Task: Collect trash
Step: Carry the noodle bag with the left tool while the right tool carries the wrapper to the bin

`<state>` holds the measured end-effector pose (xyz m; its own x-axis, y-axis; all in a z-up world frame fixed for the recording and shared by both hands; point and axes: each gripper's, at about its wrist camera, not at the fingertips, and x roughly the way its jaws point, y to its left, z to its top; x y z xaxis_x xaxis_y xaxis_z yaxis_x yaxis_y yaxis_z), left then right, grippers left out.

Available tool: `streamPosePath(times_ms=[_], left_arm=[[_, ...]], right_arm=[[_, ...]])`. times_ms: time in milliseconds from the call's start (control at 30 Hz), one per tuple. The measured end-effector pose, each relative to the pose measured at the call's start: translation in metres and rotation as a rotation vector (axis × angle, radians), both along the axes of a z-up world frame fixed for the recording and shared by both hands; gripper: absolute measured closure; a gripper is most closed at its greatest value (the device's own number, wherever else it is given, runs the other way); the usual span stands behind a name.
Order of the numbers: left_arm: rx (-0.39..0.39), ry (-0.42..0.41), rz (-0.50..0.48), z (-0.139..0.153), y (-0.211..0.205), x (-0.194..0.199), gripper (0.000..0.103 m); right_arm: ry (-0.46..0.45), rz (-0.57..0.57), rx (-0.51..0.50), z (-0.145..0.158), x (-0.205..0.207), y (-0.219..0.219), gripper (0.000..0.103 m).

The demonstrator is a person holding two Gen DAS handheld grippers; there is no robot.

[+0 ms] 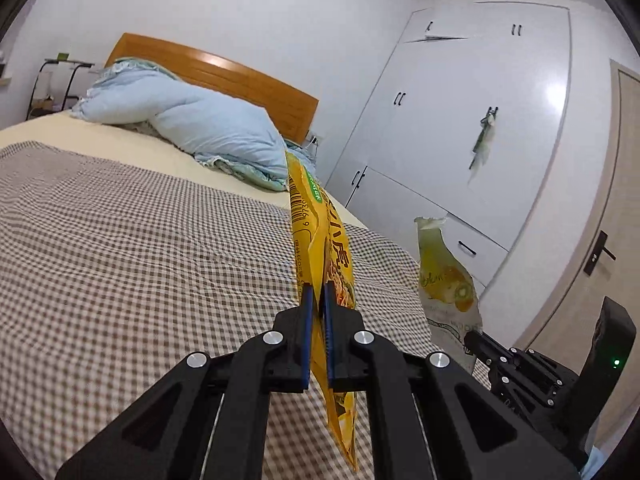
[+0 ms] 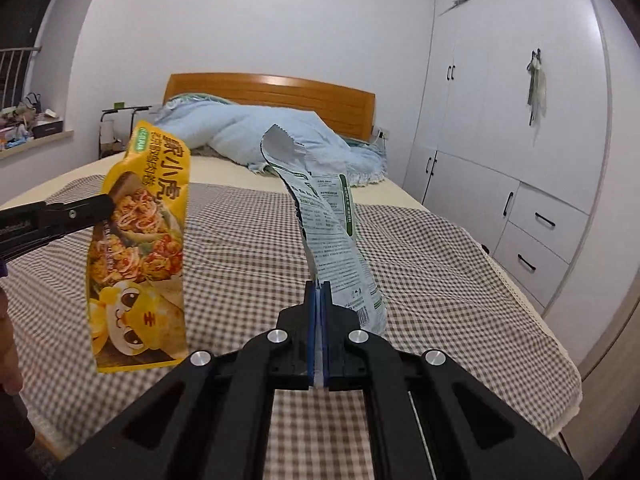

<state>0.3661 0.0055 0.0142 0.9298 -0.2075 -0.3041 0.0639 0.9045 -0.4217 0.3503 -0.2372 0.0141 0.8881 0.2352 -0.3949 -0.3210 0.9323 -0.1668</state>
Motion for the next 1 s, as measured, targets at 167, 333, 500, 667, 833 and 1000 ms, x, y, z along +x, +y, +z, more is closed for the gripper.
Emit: streamPosePath(times_ms=[167,333,500,667,833,1000], left_arm=[[0.047,-0.02,-0.012,0.016,-0.012,-0.039,0.101],[0.086,-0.044,-0.035,0.028,-0.029,-0.08,0.101],[0.089,-0.051,-0.058,0.03,-0.039,-0.115,0.101],[0.108,-0.045,-0.071,0.028,-0.046,-0.148,0.101],[0.131,-0.035,-0.094,0.022,-0.054,-0.179,0.101],[0.146,-0.002,-0.127,0.012,-0.06,-0.202,0.101]], right_arm=[[-0.017,0.026,0.022,0.011,-0.04,-0.008,0.101],[-0.036,0.054,0.046,0.019,-0.079,-0.017,0.101],[-0.057,0.08,0.066,0.026,-0.114,-0.026,0.101],[-0.04,0.103,0.098,0.027,-0.142,-0.035,0.101],[-0.014,0.126,0.121,0.021,-0.171,-0.043,0.101],[0.029,0.15,0.143,0.012,-0.193,-0.05,0.101]])
